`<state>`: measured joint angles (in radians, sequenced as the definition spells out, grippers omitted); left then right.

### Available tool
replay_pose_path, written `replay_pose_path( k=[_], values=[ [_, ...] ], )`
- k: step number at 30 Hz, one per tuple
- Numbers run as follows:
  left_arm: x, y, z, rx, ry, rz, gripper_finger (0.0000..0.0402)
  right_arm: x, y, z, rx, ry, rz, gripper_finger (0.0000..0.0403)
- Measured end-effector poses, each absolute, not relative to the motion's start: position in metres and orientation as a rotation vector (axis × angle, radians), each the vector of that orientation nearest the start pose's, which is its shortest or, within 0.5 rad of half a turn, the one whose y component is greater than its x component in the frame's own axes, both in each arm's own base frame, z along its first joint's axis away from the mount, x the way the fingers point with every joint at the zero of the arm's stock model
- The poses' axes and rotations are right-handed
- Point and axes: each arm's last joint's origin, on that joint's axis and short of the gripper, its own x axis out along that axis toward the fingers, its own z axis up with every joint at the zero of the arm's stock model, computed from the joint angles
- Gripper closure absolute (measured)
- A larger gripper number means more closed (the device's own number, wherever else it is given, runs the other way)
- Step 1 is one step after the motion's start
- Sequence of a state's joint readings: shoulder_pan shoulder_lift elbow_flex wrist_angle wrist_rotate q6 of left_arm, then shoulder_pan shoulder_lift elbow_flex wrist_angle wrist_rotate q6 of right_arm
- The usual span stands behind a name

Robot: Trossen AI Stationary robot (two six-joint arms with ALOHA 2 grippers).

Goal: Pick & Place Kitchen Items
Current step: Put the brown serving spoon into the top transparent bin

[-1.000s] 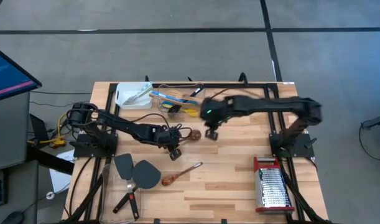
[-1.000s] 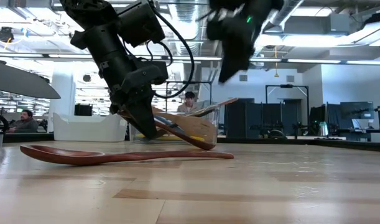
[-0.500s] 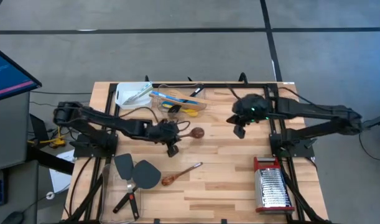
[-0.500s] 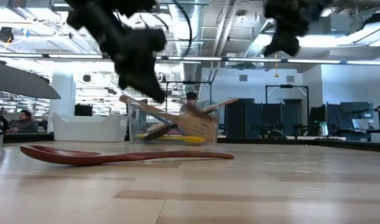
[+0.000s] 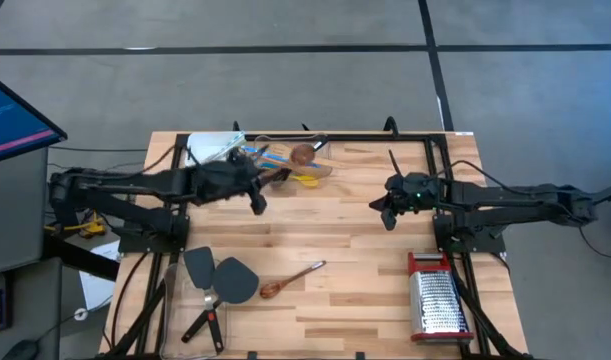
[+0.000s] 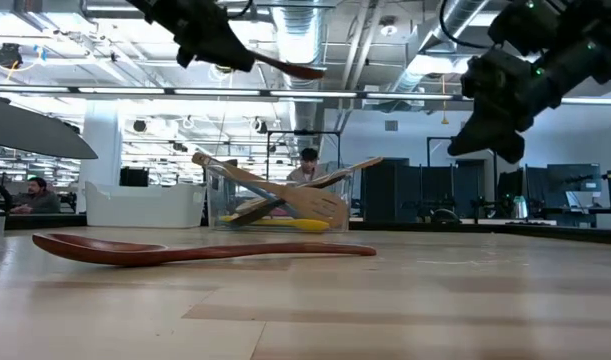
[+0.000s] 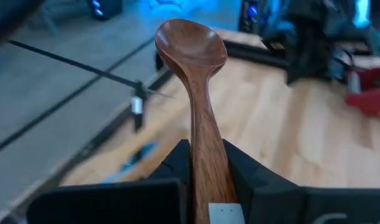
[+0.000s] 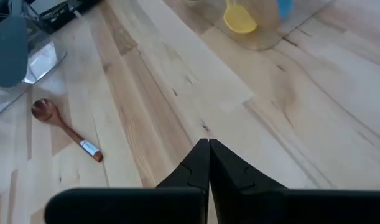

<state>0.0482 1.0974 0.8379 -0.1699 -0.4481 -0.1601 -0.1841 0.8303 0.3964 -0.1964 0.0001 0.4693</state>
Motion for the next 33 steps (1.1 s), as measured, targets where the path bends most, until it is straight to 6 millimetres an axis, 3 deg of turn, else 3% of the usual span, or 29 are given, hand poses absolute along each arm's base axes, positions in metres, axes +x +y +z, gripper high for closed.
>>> replay_pose_path(
  k=[7, 19, 25, 29, 33],
  values=[
    [0.231, 0.061, 0.29, -0.108, 0.429, 0.611, 0.0365, 0.167, -0.031, 0.191, 0.499, 0.549, -0.314, 0.0403],
    [0.246, 0.118, 0.24, -0.239, 0.629, 0.662, 0.0359, 0.169, -0.032, 0.195, 0.475, 0.513, -0.3, 0.0403],
    [0.256, 0.132, 0.214, -0.28, 0.7, 0.684, 0.0367, 0.169, -0.032, 0.195, 0.475, 0.513, -0.3, 0.0403],
    [0.261, 0.134, 0.206, -0.299, 0.716, 0.646, 0.0347, 0.169, -0.032, 0.195, 0.475, 0.514, -0.3, 0.0403],
    [0.263, 0.134, 0.202, -0.305, 0.73, 0.636, 0.036, 0.169, -0.032, 0.195, 0.475, 0.514, -0.3, 0.0403]
  ],
)
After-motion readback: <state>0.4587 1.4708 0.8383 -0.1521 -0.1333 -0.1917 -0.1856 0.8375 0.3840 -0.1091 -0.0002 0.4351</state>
